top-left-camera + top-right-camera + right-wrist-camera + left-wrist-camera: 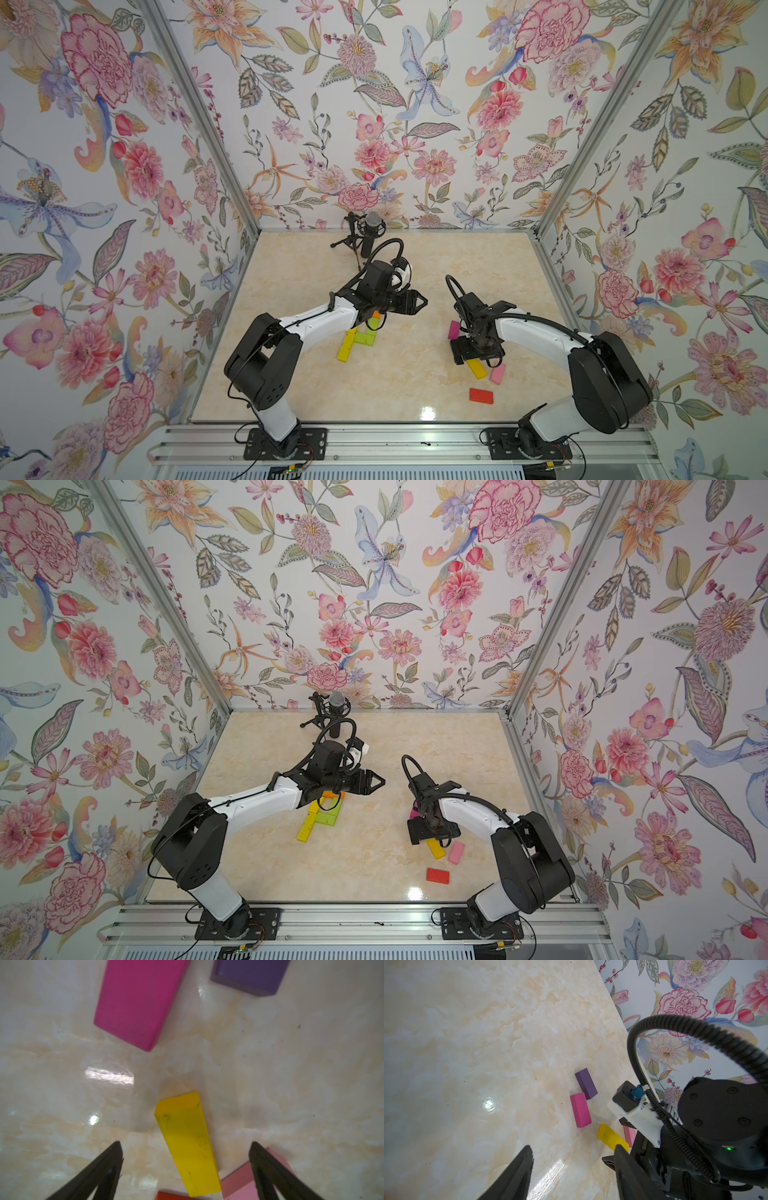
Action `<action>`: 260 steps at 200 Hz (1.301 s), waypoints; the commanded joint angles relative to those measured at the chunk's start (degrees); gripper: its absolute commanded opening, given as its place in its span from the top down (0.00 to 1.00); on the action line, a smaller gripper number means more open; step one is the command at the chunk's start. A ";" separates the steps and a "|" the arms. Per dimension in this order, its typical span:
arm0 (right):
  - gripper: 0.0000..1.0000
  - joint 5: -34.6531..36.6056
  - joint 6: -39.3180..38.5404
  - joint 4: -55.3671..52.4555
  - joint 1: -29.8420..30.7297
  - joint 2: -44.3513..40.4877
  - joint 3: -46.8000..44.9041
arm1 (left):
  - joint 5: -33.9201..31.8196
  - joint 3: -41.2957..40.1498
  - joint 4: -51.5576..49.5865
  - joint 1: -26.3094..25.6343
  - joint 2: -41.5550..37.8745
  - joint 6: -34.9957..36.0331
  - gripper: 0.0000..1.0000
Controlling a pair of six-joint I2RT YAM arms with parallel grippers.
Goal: Assemble the letter p with building blocks
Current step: Pick up the building block from the center of the board.
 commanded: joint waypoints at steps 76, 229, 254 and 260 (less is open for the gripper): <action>0.39 -2.08 5.63 5.06 2.29 -1.43 -5.63 | 0.15 -5.01 -0.02 2.38 -4.65 2.57 0.36; 1.00 -2.84 7.21 7.19 5.04 -3.94 2.59 | -2.24 -7.60 -2.50 3.32 -6.94 4.09 0.36; 1.00 -2.46 4.39 4.54 4.94 -2.24 10.16 | -2.39 -7.92 -2.64 3.77 -6.92 4.26 0.36; 1.00 -2.67 3.64 4.37 4.81 -1.38 11.53 | -2.49 -8.01 -2.71 3.87 -6.93 4.22 0.36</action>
